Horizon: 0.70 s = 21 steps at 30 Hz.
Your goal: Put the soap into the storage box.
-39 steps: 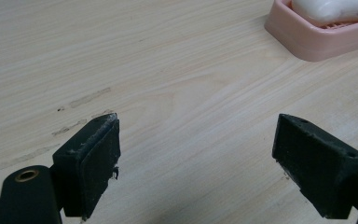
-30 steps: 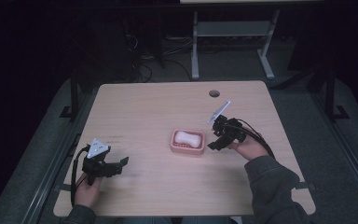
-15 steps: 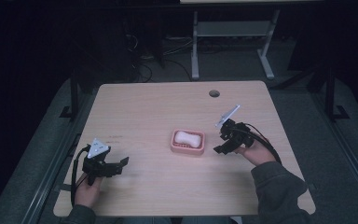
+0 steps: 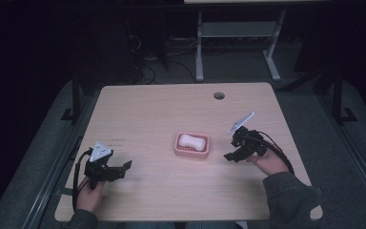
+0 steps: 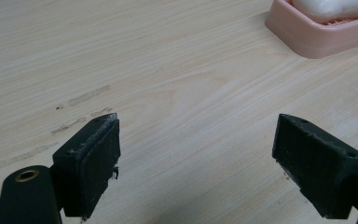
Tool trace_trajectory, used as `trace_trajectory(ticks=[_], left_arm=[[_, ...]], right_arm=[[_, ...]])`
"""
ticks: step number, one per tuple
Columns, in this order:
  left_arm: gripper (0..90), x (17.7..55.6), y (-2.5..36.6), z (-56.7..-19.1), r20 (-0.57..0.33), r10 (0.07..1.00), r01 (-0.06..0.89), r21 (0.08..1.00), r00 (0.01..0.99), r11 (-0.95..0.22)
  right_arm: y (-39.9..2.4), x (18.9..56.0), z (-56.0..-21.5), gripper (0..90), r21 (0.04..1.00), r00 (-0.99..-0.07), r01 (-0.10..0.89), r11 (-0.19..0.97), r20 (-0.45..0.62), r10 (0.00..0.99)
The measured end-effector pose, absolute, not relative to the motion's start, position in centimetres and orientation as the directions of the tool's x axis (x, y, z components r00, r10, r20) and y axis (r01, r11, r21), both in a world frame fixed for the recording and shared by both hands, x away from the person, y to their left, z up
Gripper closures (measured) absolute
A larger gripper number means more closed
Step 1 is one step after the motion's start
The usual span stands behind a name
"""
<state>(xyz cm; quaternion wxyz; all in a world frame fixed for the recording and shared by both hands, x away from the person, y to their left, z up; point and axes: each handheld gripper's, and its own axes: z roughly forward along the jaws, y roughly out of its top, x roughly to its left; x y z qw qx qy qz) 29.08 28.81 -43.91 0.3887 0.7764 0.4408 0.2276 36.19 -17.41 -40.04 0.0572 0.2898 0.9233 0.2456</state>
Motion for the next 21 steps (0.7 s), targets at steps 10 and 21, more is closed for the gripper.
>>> trace_trajectory(ticks=[10,21], left_arm=[[14.7,29.1,28.8,-43.9,0.016,0.858,0.509,0.799,0.514,-0.319],[14.6,29.1,28.8,-44.0,0.020,0.856,0.512,0.794,0.517,-0.328]], right_arm=[[-18.7,34.9,-40.7,34.8,0.504,-0.804,0.533,0.680,0.053,0.592],[-20.1,33.5,-41.7,34.8,0.510,-0.791,0.550,0.662,0.063,0.609]])
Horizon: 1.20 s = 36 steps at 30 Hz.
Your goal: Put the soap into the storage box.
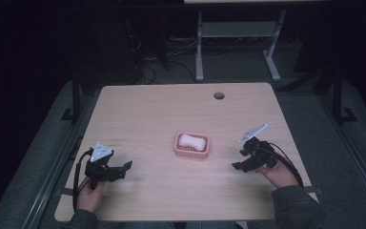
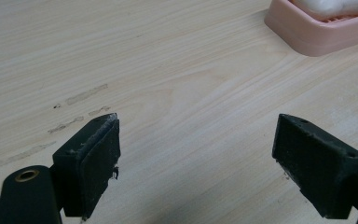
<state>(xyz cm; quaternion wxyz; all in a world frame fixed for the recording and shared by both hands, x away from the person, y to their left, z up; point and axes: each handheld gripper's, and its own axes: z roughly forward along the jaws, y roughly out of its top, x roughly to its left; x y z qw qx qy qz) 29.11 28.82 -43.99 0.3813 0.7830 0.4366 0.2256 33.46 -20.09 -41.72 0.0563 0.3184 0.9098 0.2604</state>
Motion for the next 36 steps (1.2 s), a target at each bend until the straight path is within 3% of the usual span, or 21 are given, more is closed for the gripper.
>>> trace_trajectory(ticks=[36], left_arm=[[14.7,29.1,28.2,-44.2,0.028,0.858,0.510,0.794,0.513,-0.331]], right_arm=[[-22.4,26.7,-44.3,34.2,0.618,-0.767,0.537,0.574,0.075,0.637]])
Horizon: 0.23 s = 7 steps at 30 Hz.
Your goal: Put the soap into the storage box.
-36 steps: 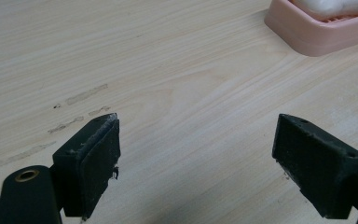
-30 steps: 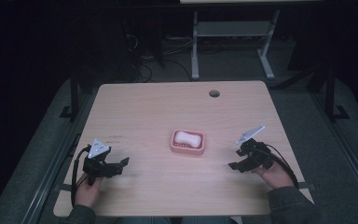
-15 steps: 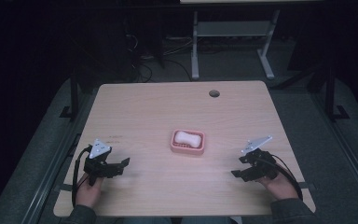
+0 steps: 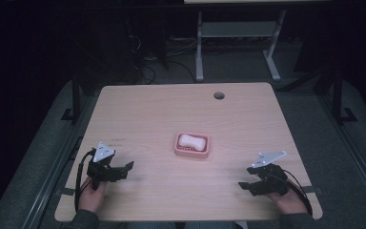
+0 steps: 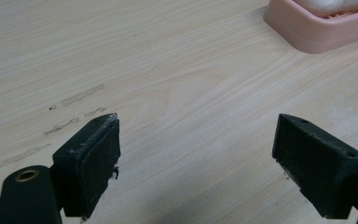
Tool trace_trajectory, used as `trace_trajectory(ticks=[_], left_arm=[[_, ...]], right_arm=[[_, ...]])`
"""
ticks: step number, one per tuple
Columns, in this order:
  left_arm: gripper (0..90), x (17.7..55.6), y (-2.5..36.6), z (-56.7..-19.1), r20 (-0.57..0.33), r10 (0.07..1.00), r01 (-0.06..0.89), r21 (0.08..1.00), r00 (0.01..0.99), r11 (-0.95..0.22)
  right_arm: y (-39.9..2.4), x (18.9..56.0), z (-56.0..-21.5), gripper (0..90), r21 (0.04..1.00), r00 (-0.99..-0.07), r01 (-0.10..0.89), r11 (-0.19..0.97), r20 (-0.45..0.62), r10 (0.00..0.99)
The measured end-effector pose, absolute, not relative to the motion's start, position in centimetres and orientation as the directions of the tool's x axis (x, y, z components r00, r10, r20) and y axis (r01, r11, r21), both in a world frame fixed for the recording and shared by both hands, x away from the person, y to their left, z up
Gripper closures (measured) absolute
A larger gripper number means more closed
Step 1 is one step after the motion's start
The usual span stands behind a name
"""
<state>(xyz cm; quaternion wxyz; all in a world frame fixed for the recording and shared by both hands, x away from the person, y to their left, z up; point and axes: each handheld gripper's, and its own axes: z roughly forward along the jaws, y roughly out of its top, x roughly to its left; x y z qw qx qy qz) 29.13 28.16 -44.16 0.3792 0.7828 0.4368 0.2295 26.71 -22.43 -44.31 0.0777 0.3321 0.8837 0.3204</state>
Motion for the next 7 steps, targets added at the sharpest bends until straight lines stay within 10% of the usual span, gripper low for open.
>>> trace_trajectory(ticks=[7], left_arm=[[14.7,29.17,28.01,-44.17,0.030,0.857,0.511,0.792,0.514,-0.334]], right_arm=[[-21.74,25.60,-44.63,31.8,0.627,-0.769,0.528,0.573,0.067,0.635]])
